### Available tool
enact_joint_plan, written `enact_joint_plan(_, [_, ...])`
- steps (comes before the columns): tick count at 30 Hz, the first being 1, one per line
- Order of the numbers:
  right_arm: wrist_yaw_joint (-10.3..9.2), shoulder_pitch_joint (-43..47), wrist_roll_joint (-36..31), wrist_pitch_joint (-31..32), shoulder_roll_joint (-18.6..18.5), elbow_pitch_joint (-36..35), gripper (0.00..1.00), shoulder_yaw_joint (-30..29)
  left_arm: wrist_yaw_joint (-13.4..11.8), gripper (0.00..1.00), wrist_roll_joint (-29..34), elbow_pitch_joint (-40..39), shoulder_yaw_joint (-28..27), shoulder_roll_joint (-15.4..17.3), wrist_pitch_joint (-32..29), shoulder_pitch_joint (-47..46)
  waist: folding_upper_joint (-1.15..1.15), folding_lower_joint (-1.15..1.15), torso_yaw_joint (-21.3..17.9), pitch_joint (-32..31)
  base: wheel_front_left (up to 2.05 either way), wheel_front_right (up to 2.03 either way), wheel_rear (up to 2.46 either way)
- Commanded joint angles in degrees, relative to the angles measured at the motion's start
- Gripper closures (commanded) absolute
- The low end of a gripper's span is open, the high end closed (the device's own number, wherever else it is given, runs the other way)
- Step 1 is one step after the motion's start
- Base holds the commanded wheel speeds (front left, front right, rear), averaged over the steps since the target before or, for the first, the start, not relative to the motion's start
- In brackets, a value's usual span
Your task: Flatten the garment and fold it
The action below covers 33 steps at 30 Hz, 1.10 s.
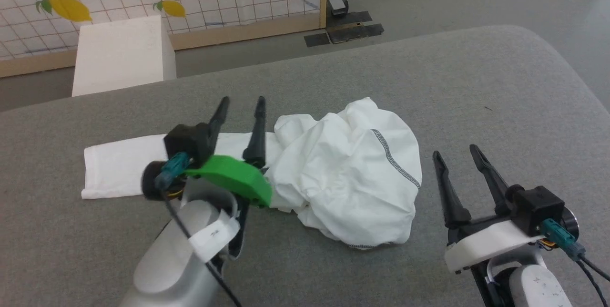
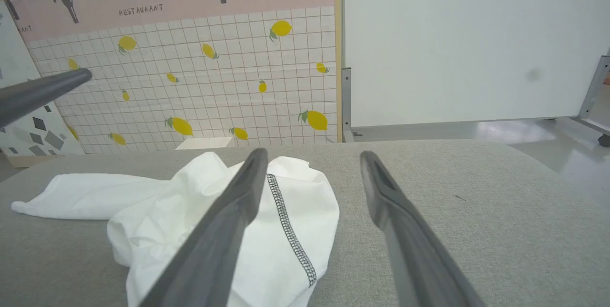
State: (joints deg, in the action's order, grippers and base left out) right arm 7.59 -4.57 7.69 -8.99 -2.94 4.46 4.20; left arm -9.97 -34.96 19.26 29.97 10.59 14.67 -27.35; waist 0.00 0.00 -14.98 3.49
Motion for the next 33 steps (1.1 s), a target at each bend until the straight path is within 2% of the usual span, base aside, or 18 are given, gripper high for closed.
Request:
enact_joint_plan(1, [-0.10, 0.9, -0.3, 0.3, 0.1, -0.4, 0.00, -0.2, -0.5, 0.00, 1.6, -1.7, -1.7, 0.9, 0.3, 3.2, 0.00, 0.00, 0.8, -0.7, 0.00, 0.00, 0.00])
enact_joint_plan(9, [-0.10, 2.2, -1.0, 0.9, 0.1, -1.3, 0.00, -1.9, 0.9, 0.00, 9.8, -10.4, -12.0, 3.9, 0.3, 18.2, 0.00, 0.00, 2.3, -2.2, 0.00, 0.00, 0.00])
enact_joint_plan(17, [-0.10, 4.5, -1.9, 1.6, 0.1, -2.5, 0.00, -3.6, 2.6, 0.00, 13.9, -14.0, -17.8, 3.4, 0.3, 28.3, 0.00, 0.00, 4.0, -3.4, 0.00, 0.00, 0.00])
enact_joint_plan(25, [-0.10, 5.4, -2.3, 2.3, 0.1, -3.5, 0.00, -3.9, 5.0, 0.00, 15.9, -14.3, -21.3, 1.1, 0.3, 31.5, 0.00, 0.00, 5.3, -3.5, 0.00, 0.00, 0.00])
enact_joint_plan(33, [-0.10, 5.1, -2.1, 2.5, 0.1, -3.8, 0.00, -3.2, 7.7, 0.00, 17.4, -12.5, -21.0, -1.8, 0.3, 29.1, 0.00, 0.00, 5.4, -3.2, 0.00, 0.00, 0.00])
